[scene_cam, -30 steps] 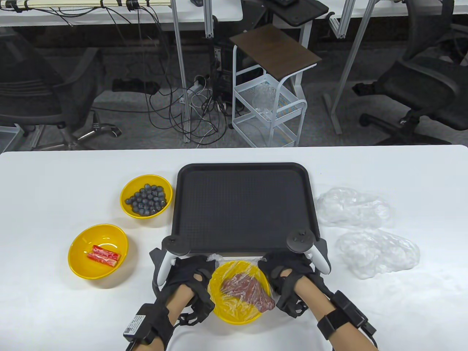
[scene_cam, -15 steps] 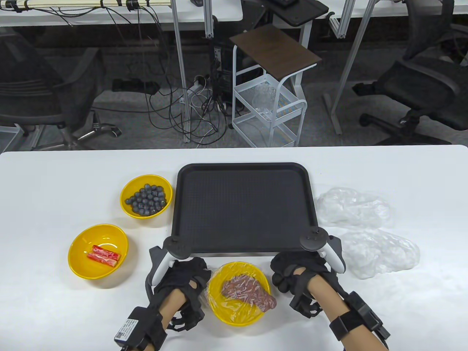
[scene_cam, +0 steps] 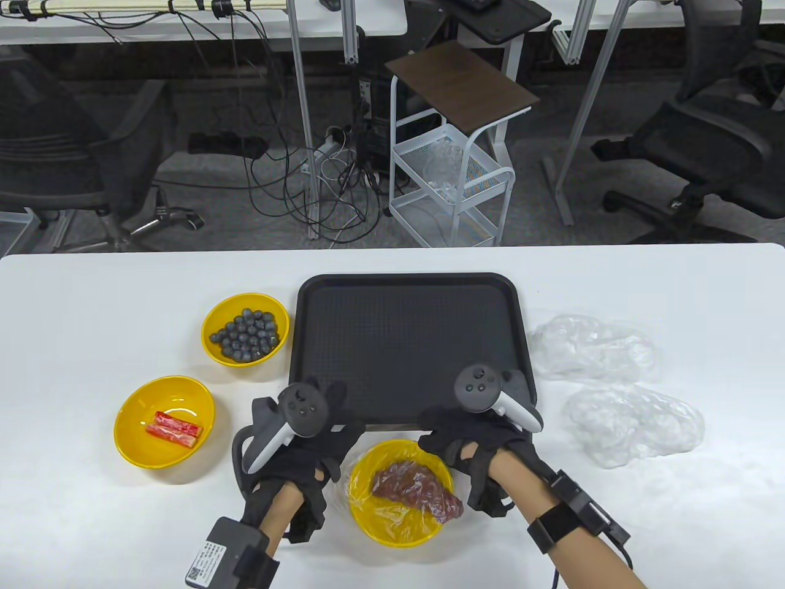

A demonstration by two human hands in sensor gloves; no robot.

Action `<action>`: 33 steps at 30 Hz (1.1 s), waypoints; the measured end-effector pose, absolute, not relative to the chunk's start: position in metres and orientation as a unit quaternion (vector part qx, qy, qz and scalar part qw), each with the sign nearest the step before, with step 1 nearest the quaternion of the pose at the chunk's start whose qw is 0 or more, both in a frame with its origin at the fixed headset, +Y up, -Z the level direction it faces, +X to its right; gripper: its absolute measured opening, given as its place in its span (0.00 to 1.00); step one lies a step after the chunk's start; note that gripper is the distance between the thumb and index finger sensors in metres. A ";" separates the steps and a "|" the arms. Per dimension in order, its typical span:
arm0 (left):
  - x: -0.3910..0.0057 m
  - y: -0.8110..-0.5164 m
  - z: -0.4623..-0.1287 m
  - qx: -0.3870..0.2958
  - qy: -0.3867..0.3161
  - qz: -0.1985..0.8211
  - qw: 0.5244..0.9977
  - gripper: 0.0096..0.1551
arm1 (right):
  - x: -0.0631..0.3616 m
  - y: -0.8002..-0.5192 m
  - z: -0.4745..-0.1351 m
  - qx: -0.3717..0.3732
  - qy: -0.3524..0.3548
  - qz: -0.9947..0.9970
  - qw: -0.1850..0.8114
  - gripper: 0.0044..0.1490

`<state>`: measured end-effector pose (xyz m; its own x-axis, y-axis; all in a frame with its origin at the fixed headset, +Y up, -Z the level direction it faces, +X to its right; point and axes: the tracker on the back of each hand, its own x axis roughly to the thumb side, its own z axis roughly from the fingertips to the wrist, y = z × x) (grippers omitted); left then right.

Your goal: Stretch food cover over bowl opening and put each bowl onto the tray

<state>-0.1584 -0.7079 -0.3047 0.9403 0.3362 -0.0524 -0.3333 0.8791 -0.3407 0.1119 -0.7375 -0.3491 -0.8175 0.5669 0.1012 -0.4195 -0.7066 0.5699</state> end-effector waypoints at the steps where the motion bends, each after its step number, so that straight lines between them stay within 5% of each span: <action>1: -0.156 -0.712 -0.305 -0.175 0.005 0.171 0.969 0.51 | 0.108 -0.741 -0.349 0.135 0.285 0.910 0.269 0.42; 7: -0.155 -0.733 -0.306 -0.186 0.029 0.118 0.975 0.54 | 0.099 -0.744 -0.352 0.161 0.296 0.912 0.235 0.34; 14: -0.169 -0.727 -0.298 -0.148 0.064 0.176 0.971 0.54 | 0.132 -0.719 -0.367 0.130 0.269 0.913 0.279 0.32; 21: -0.165 -0.722 -0.295 -0.135 0.059 0.167 0.975 0.54 | 0.184 -0.692 -0.410 -0.027 0.211 0.905 0.368 0.33; 28: -0.170 -0.736 -0.298 -0.169 0.077 0.147 0.972 0.54 | 0.203 -0.717 -0.441 -0.241 0.092 0.871 0.418 0.35; 33: -0.174 -0.741 -0.300 -0.179 0.086 0.151 0.968 0.54 | 0.207 -0.740 -0.448 -0.316 0.066 0.828 0.459 0.36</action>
